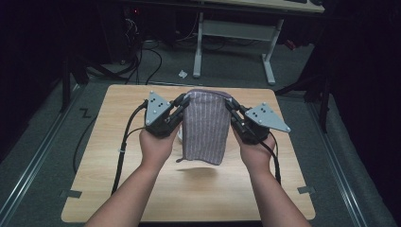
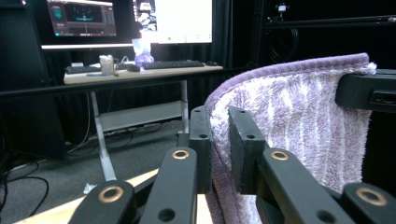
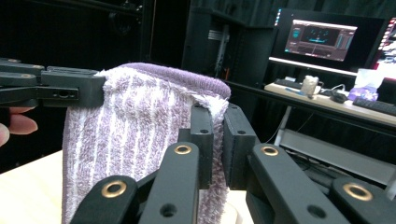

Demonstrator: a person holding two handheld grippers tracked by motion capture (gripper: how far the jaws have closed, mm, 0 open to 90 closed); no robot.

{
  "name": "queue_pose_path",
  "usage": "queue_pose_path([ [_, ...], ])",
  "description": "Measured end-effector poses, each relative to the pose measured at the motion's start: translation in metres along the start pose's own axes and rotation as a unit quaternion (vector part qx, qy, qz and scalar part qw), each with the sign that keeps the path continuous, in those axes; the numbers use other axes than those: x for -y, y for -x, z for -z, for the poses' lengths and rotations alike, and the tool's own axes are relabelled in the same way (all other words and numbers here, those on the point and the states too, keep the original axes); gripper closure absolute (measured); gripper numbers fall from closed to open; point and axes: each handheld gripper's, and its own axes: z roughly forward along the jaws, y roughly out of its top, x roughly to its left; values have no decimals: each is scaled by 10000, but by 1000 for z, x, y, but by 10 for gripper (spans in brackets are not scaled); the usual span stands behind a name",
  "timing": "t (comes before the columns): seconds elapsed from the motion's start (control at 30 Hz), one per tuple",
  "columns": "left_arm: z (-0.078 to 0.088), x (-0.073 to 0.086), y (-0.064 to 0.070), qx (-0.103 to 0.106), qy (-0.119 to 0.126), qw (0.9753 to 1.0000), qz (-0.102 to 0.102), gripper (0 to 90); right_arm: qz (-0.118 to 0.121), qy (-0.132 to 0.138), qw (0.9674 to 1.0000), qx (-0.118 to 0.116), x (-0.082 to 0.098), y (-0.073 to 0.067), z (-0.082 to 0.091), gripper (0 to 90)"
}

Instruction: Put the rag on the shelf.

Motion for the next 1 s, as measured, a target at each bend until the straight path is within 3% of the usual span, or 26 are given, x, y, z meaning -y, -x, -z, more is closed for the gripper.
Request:
queue_pose_path([
  [0.27, -10, -11, -3, -39, 17, 9998, -218, 808, -17, 38, 9999, 159, -6, 7, -12, 849],
  [0.5, -16, -15, -11, 7, 125, 9995, -282, 808, 31, 10, 9999, 137, -14, 15, -22, 849],
  [0.6, -21, -15, -16, -46, 86, 9996, -279, 807, 29, 72, 9998, 161, -15, 15, -28, 849],
  [0.7, -23, -14, -22, -82, 148, 9998, -145, 806, -36, 61, 9999, 128, -13, 16, -37, 849],
  [1.0, -35, -13, -40, -192, 128, 9997, -126, 806, -82, 62, 9999, 86, -15, 18, -62, 848],
])
